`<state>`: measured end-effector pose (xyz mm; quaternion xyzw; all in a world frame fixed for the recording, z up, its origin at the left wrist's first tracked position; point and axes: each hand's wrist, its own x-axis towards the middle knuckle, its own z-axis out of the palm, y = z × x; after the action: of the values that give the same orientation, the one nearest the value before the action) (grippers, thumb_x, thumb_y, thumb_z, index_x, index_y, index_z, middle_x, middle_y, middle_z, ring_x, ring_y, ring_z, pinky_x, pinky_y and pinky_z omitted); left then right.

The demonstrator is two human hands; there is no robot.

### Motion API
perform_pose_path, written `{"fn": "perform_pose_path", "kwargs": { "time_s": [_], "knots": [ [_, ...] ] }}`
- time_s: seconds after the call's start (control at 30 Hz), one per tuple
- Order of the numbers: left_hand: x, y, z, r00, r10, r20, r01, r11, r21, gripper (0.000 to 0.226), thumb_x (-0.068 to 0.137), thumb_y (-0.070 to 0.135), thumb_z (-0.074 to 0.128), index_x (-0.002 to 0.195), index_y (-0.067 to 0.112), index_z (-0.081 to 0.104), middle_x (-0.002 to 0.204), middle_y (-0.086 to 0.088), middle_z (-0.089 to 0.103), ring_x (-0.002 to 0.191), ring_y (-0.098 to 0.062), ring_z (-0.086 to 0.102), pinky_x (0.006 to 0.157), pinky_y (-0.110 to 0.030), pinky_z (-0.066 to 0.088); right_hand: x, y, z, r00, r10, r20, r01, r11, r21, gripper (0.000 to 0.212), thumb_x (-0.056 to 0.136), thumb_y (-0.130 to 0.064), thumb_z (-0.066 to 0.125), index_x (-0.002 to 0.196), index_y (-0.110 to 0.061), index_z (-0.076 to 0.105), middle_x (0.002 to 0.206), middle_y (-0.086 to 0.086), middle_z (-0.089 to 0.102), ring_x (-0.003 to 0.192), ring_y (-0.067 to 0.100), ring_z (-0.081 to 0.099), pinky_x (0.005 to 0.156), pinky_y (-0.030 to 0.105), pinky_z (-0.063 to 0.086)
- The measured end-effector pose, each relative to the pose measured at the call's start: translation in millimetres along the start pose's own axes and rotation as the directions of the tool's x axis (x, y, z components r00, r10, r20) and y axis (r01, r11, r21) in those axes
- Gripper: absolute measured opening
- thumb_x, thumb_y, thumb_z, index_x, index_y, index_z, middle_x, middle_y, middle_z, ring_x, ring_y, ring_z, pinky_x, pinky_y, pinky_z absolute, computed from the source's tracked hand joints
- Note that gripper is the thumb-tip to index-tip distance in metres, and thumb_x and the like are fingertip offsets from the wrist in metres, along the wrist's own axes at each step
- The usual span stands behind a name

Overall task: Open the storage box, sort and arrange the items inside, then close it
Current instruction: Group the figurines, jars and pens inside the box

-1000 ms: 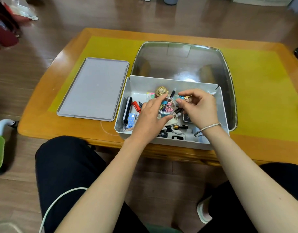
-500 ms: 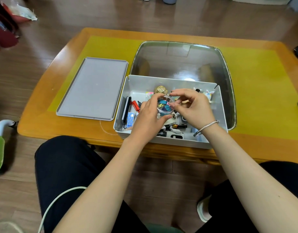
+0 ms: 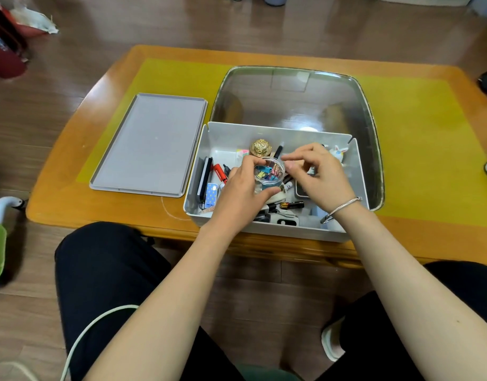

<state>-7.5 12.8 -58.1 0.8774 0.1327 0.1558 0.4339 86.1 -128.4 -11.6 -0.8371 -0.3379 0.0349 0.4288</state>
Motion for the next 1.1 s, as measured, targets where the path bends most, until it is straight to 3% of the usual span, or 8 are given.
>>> {"fn": "perform_pose_path", "kwargs": {
  "time_s": [0.2, 0.3, 0.37, 0.53, 0.67, 0.77, 0.9, 1.1],
  "knots": [
    [2.2, -0.4, -1.1, 1.000, -0.014, -0.026, 0.014, 1.000, 0.008, 0.047, 0.085, 0.031, 0.070, 0.123, 0.025, 0.044, 0.125, 0.000, 0.053, 0.117, -0.016, 0.045, 0.096, -0.033, 0.044, -2.6, 30.0, -28.5, 0.982, 0.127, -0.141, -0.129, 0.992, -0.005, 0.016, 0.089, -0.012, 0.059, 0.095, -0.021, 0.071, 0.095, 0.001, 0.067, 0.081, 0.015, 0.057, 0.070, 0.025, 0.045],
    [3.0, 1.1, -5.8, 0.998, -0.005, -0.069, 0.001, 0.998, -0.056, 0.055, 0.086, 0.021, 0.070, 0.132, 0.028, 0.041, 0.127, 0.004, 0.047, 0.112, -0.006, 0.044, 0.090, -0.010, 0.040, -3.0, 44.6, -41.2, 0.964, 0.176, -0.200, -0.189, 0.981, -0.050, 0.017, 0.087, -0.010, 0.060, 0.092, -0.020, 0.072, 0.094, 0.002, 0.070, 0.074, 0.018, 0.061, 0.071, 0.029, 0.049],
    [2.3, 3.4, -8.2, 0.995, -0.053, -0.088, 0.040, 0.989, -0.143, 0.061, 0.085, 0.018, 0.071, 0.131, 0.032, 0.034, 0.125, 0.008, 0.043, 0.109, -0.003, 0.046, 0.085, -0.009, 0.042, -2.5, 52.6, -49.2, 0.952, 0.220, -0.210, -0.251, 0.959, -0.133, 0.016, 0.084, -0.010, 0.063, 0.091, -0.022, 0.071, 0.091, 0.004, 0.071, 0.064, 0.009, 0.056, 0.067, 0.021, 0.044],
    [-1.1, 6.3, -7.6, 0.992, -0.061, -0.114, 0.042, 0.985, -0.167, 0.052, 0.085, 0.021, 0.071, 0.117, 0.031, 0.031, 0.121, 0.008, 0.043, 0.108, -0.005, 0.051, 0.082, -0.016, 0.052, 0.2, 54.5, -43.2, 0.964, 0.265, 0.009, -0.220, 0.817, -0.534, 0.020, 0.081, -0.025, 0.070, 0.098, -0.016, 0.071, 0.101, 0.007, 0.070, 0.091, 0.026, 0.063, 0.084, 0.031, 0.048],
    [-1.4, 7.4, -8.9, 0.993, -0.061, -0.099, 0.043, 0.985, -0.170, 0.056, 0.085, 0.022, 0.070, 0.123, 0.028, 0.030, 0.128, 0.003, 0.044, 0.115, -0.014, 0.053, 0.089, -0.029, 0.054, 5.9, 47.7, -24.3, 0.915, 0.362, 0.176, -0.120, 0.662, -0.740, 0.023, 0.080, -0.033, 0.069, 0.092, -0.014, 0.068, 0.100, 0.012, 0.066, 0.093, 0.031, 0.061, 0.075, 0.033, 0.050],
    [-1.5, 8.8, -9.2, 0.994, -0.069, -0.079, 0.056, 0.985, -0.162, 0.059, 0.085, 0.022, 0.070, 0.128, 0.025, 0.030, 0.131, -0.001, 0.045, 0.117, -0.018, 0.052, 0.092, -0.037, 0.053, 7.0, 51.2, -16.1, 0.890, 0.411, 0.197, -0.135, 0.650, -0.748, 0.024, 0.078, -0.029, 0.072, 0.089, -0.008, 0.067, 0.095, 0.015, 0.065, 0.089, 0.032, 0.062, 0.073, 0.032, 0.050],
    [-1.6, 7.7, -8.7, 0.997, -0.038, -0.068, 0.027, 0.986, -0.162, 0.049, 0.085, 0.020, 0.071, 0.122, 0.023, 0.038, 0.129, -0.001, 0.049, 0.116, -0.013, 0.052, 0.093, -0.028, 0.051, 7.5, 53.0, -14.1, 0.891, 0.415, 0.187, -0.163, 0.675, -0.720, 0.012, 0.079, -0.021, 0.067, 0.084, -0.011, 0.070, 0.090, 0.014, 0.067, 0.085, 0.031, 0.063, 0.077, 0.038, 0.055],
    [-1.6, 6.6, -7.4, 0.998, -0.023, -0.065, 0.012, 0.988, -0.154, 0.053, 0.084, 0.022, 0.072, 0.119, 0.034, 0.034, 0.122, 0.008, 0.047, 0.111, -0.007, 0.051, 0.088, -0.020, 0.050, 2.5, 38.6, -15.9, 0.972, 0.227, 0.053, -0.168, 0.840, -0.516, 0.013, 0.068, -0.019, 0.061, 0.062, -0.019, 0.050, 0.074, -0.001, 0.053, 0.066, 0.022, 0.053, 0.059, 0.030, 0.046]
  ]
}}
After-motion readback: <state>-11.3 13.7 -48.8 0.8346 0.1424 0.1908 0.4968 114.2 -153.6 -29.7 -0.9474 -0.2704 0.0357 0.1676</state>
